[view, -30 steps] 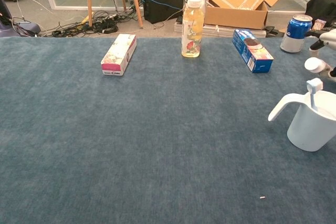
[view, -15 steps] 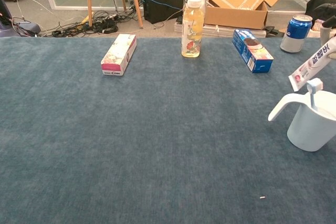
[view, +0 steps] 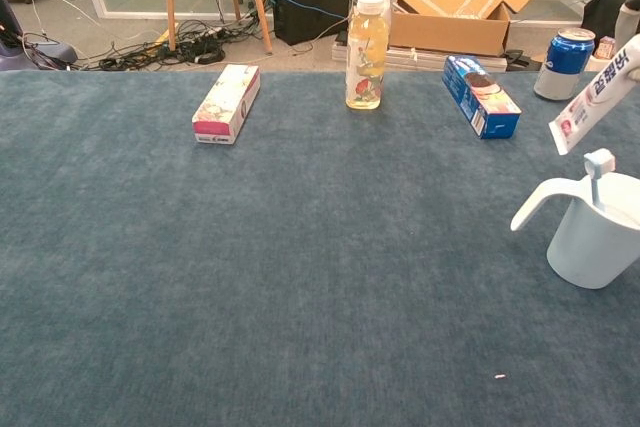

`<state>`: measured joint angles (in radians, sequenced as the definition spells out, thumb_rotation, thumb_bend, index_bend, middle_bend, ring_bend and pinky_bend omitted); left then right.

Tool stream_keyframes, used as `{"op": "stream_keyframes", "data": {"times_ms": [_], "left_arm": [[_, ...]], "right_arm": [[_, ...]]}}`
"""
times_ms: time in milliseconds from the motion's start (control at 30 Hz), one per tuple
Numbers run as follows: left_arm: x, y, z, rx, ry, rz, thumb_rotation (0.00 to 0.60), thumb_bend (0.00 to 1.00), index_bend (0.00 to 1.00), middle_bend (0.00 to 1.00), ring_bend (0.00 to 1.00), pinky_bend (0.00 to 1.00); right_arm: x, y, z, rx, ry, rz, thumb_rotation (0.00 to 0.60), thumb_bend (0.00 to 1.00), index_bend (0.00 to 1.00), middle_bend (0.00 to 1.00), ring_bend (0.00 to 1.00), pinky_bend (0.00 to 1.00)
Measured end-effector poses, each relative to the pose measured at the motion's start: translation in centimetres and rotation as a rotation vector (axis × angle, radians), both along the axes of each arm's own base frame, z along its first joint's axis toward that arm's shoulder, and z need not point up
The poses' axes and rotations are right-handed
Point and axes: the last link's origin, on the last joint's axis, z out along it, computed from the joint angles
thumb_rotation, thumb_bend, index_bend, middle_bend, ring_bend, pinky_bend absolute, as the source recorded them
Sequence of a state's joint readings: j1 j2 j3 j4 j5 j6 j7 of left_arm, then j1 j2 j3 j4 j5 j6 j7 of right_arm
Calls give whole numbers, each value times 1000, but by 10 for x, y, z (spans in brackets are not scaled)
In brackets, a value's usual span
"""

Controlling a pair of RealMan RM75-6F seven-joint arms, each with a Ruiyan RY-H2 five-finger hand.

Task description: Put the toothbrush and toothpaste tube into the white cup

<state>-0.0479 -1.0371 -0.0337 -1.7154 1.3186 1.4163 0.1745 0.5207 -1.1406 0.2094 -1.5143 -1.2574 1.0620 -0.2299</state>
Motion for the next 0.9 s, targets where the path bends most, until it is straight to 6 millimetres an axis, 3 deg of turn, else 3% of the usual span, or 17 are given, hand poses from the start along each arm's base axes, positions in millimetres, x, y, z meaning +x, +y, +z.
{"op": "stream_keyframes", "data": {"times_ms": [533, 900], "left_arm": [[1, 1, -3, -5, 12, -3, 600, 0, 64, 263, 230, 284], [0, 1, -5, -14, 19, -1, 600, 0, 64, 263, 230, 284]], "right_arm": [[47, 59, 49, 13, -184, 65, 600, 228, 599, 0, 0, 18], [57, 98, 65, 82, -236, -49, 600, 250, 599, 0, 0, 18]]}}
